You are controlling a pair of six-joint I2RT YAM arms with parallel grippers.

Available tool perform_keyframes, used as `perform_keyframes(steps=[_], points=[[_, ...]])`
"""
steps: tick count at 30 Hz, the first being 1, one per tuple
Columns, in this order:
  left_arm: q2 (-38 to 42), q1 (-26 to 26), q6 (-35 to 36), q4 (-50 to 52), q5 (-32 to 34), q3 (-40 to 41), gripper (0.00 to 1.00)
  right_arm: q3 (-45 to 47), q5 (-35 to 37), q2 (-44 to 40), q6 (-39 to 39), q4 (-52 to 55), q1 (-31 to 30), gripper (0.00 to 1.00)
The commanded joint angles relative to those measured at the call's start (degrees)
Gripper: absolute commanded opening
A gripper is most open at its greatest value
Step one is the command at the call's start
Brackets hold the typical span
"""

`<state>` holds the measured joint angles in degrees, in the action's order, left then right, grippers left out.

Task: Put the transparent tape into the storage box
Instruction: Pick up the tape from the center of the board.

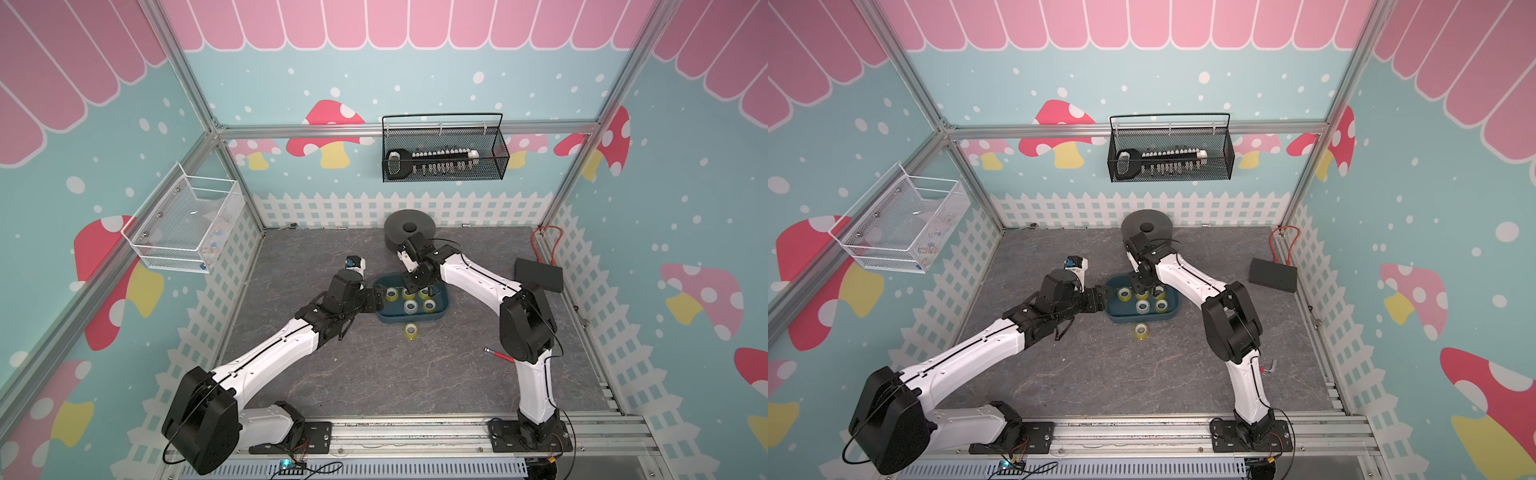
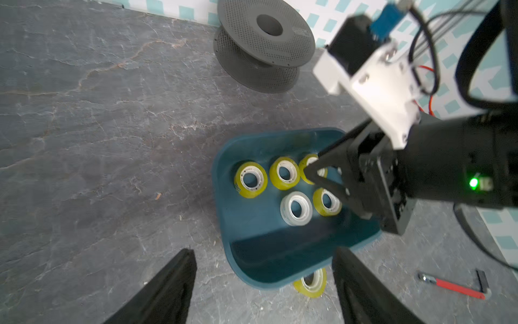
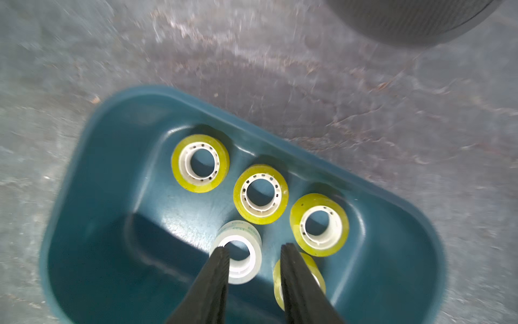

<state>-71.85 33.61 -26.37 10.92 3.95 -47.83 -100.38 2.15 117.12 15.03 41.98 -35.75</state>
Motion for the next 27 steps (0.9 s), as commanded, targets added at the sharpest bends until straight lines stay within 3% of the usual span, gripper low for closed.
perform_keyframes(steps=[1,8,13,20,27], points=[[2.0,4.2,-1.1,0.4,-0.1,2.7,0.8,-1.8,1.9,-5.0,0.2,1.6,-0.5,0.37],[1.1,12.8,-10.3,-0.1,3.4,9.1,0.79,3.1,3.2,-13.4,1.4,0.4,-0.5,0.37],[-3.6,13.4,-13.4,-3.8,3.8,9.9,0.77,11.0,3.4,-19.8,3.0,-2.2,-0.5,0.37],[-15.1,15.4,-12.9,-4.8,3.5,3.3,0.76,17.8,4.8,-26.1,4.5,-3.0,-0.5,0.37],[-19.2,15.4,-13.7,-5.0,2.9,0.7,0.76,22.1,6.4,-30.7,5.0,-3.0,-0.4,0.37]])
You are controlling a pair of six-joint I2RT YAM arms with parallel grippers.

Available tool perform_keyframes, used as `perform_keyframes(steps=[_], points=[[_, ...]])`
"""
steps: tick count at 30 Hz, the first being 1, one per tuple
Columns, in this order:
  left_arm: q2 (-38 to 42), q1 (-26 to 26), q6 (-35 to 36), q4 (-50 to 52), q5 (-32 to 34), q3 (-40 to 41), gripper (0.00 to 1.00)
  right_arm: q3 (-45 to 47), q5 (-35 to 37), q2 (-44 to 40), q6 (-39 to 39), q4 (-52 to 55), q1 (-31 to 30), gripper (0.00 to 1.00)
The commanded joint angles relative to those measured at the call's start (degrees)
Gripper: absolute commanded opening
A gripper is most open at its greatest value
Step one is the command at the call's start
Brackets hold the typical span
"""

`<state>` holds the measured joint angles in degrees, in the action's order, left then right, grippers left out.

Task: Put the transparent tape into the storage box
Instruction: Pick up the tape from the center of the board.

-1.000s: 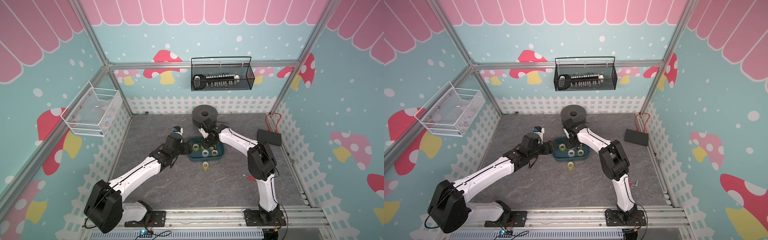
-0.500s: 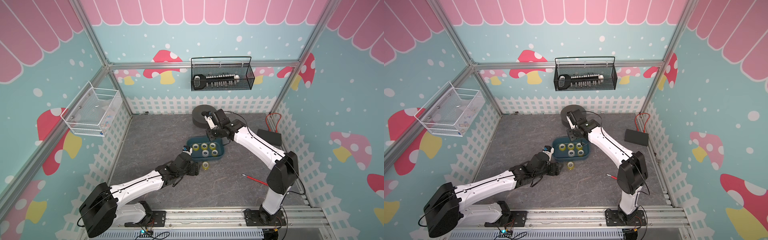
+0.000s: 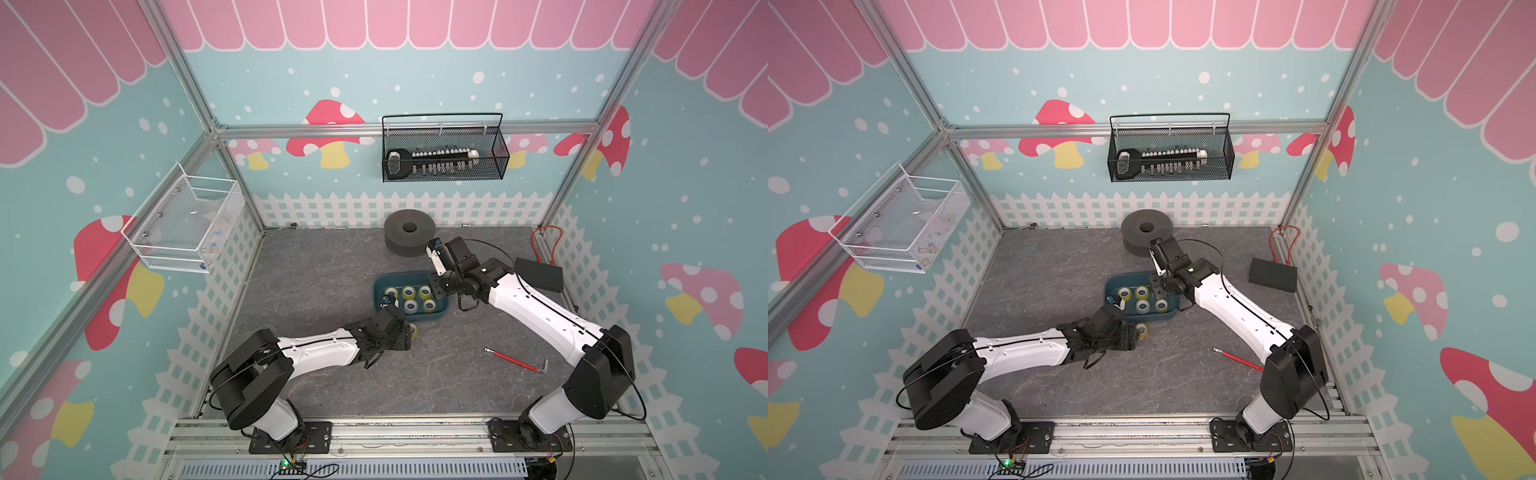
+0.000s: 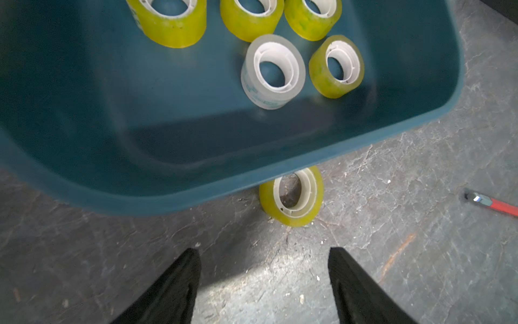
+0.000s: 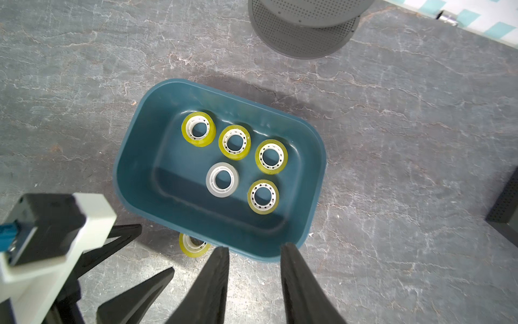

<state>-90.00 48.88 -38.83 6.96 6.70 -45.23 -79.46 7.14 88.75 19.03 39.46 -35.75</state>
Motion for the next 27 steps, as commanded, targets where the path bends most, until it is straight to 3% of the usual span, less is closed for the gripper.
perform_keyframes(steps=[1,10,27], points=[[-1.5,0.1,-1.4,-1.0,0.2,-2.2,0.76,1.6,1.6,-2.8,1.1,-0.6,-0.4,0.37],[-7.2,0.1,-2.3,0.1,0.2,-5.5,0.74,3.8,2.5,-4.8,1.2,-0.8,-0.3,0.37],[-9.8,-0.6,-4.1,0.5,3.2,-6.7,0.58,4.9,2.4,-5.3,0.3,-1.0,0.2,0.37]])
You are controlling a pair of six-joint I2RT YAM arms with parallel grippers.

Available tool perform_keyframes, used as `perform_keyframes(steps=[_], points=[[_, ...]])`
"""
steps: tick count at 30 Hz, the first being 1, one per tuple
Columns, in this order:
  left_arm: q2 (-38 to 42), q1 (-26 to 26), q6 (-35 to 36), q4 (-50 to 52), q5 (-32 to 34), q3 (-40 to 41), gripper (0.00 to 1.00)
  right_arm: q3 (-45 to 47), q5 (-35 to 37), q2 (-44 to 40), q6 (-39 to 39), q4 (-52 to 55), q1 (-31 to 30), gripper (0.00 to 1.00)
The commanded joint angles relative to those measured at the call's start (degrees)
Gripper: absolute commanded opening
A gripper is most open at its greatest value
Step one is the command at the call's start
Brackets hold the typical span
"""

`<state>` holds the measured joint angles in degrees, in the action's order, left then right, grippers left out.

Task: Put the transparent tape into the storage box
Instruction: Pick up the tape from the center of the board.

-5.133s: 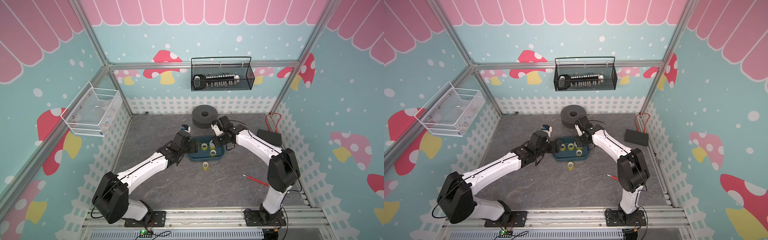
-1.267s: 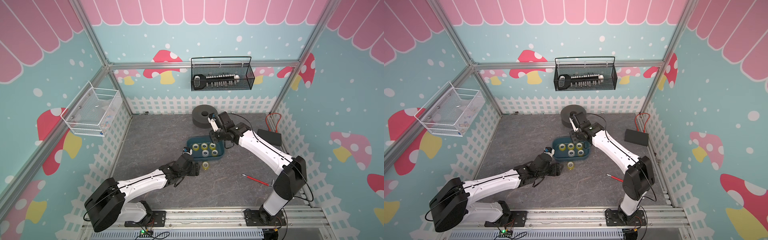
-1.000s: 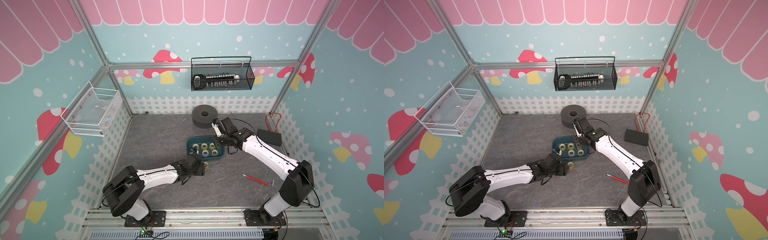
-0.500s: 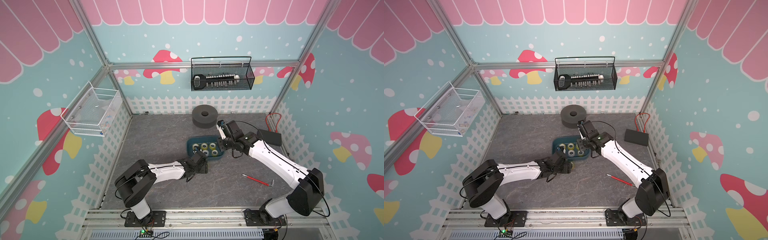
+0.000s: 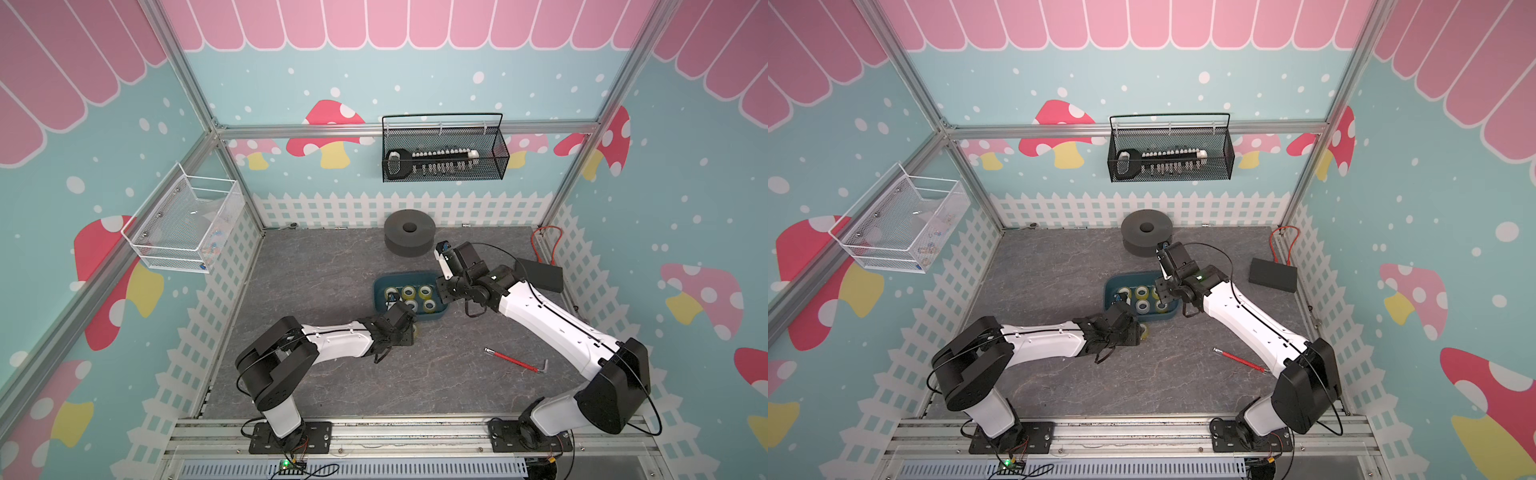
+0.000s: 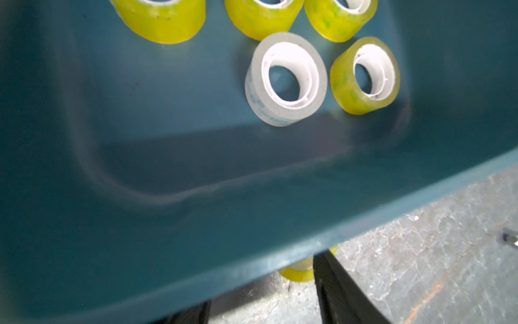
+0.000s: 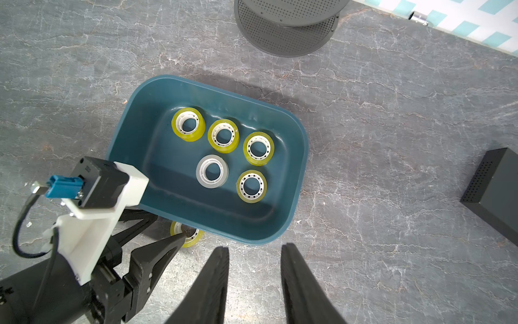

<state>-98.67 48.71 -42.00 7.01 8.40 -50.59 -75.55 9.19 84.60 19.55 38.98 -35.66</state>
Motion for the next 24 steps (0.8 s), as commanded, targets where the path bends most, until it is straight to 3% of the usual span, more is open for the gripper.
perform_keyframes(steps=[1,6,24], points=[[-1.3,-0.5,-1.1,0.5,1.5,-1.3,0.57,1.0,0.3,-1.1,-0.3,-0.5,0.1,0.37],[-2.6,-0.5,-0.9,0.7,1.0,-1.9,0.52,1.0,0.1,-1.1,-0.4,-0.5,0.4,0.37],[1.5,-0.4,-0.9,2.6,0.0,1.6,0.09,1.7,0.0,-1.4,0.1,-0.7,0.4,0.37]])
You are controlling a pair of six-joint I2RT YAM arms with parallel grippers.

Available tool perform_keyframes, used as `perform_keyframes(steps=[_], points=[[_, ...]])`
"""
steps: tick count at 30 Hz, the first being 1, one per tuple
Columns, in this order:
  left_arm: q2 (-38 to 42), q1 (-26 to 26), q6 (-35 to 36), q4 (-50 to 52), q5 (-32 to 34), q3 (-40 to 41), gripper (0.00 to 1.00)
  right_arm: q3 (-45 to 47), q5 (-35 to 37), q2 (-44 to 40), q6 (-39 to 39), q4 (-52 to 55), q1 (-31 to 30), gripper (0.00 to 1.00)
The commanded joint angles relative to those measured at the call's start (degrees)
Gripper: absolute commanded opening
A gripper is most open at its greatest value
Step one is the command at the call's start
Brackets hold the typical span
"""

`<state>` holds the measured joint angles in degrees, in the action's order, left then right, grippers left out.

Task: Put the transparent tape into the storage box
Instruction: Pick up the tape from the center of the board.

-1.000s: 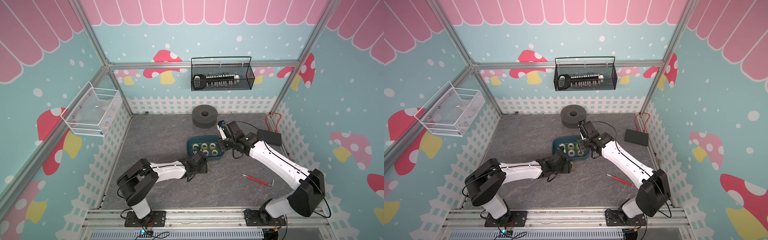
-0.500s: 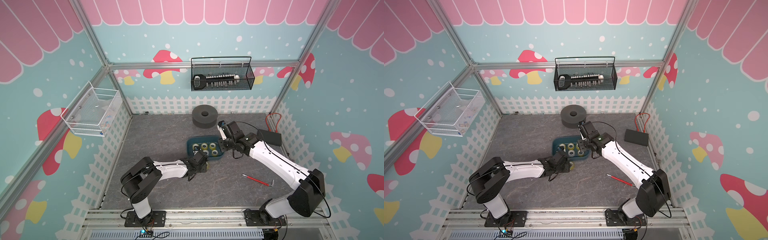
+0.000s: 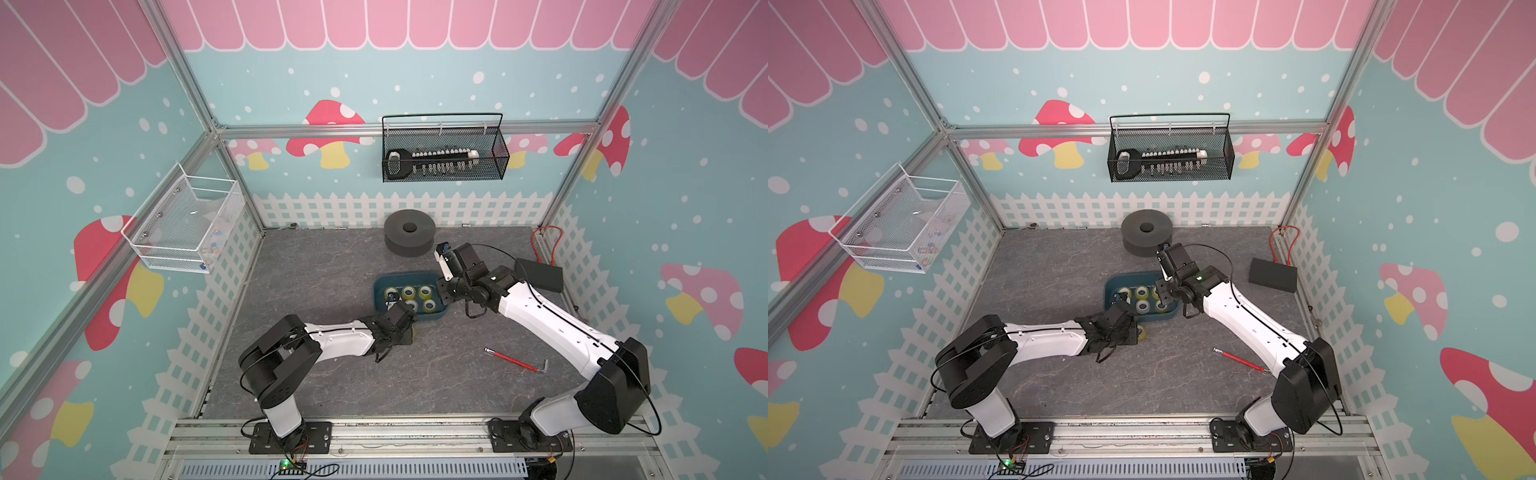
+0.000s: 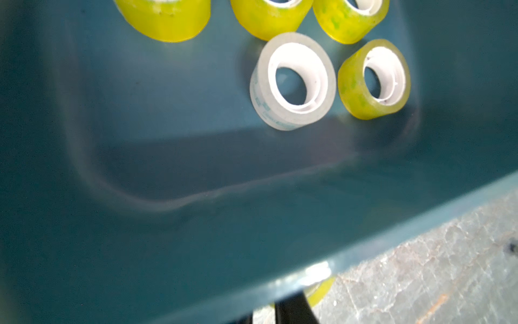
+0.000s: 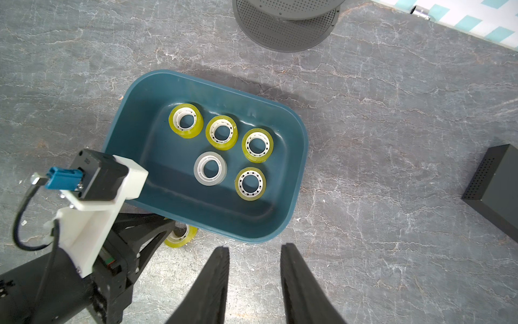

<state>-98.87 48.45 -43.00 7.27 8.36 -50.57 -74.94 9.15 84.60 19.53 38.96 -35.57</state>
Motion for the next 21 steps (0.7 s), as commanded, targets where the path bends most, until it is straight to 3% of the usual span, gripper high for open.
perform_keyframes(steps=[1,5,21], points=[[2.1,0.0,0.3,2.6,0.1,1.8,0.07,1.2,0.0,-1.5,0.2,-0.8,0.4,0.37],[4.5,0.5,0.8,4.1,0.1,1.8,0.0,1.1,-0.2,-1.5,0.2,-1.0,0.3,0.37],[14.1,2.1,5.0,12.1,0.1,-3.3,0.0,-0.7,-0.9,0.6,-0.4,-1.4,0.3,0.37]])
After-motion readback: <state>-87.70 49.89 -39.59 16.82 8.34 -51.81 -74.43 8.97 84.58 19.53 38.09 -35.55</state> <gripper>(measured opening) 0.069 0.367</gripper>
